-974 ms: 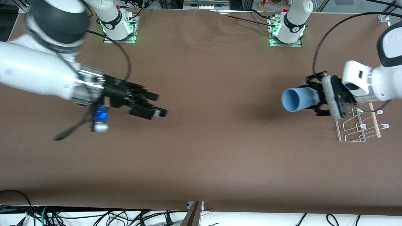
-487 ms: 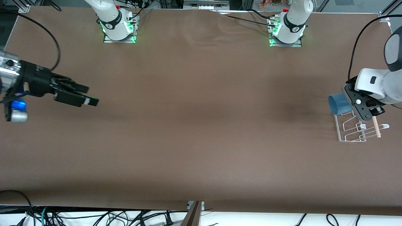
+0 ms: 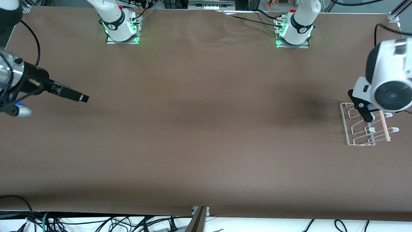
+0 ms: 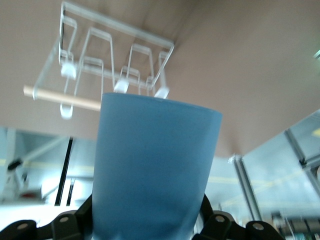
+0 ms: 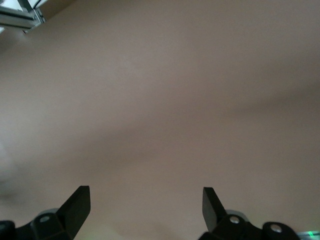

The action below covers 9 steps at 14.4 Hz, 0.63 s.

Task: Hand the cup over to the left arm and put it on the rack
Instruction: 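Turn the cup upside down over the wire rack with the left gripper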

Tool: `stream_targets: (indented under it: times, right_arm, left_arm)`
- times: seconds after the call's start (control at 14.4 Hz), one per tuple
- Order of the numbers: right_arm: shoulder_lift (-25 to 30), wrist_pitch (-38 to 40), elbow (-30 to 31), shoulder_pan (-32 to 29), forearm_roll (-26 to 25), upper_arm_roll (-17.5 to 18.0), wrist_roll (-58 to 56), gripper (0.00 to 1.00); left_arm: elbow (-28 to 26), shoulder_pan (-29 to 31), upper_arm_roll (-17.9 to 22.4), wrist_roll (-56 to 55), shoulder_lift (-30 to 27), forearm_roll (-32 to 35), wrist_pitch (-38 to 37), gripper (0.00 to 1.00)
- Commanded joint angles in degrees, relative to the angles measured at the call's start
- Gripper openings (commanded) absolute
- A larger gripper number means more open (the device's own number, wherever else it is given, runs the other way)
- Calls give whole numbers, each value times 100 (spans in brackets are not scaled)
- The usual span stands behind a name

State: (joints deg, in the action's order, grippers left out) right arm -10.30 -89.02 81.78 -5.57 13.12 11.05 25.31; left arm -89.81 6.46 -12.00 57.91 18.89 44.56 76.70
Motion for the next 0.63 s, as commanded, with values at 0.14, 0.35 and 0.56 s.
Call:
stream_targets:
  times: [0.14,0.35,0.56]
  right_arm:
    - [1328,-353,1534,30,-967,-174,-1569,99]
    - [1328,-318,1508,83,-1670,-191,-2127,99]
    - [1311,-256,1481,92,-1690,-191,-2267,99]
  left_arm:
    - [-423,-66,14,-1261,202,536,-32,1]
    - [-441,-48,31,-1747,563,685,-23,1]
    - [-441,-57,22,-1792,608,1072,-23,2]
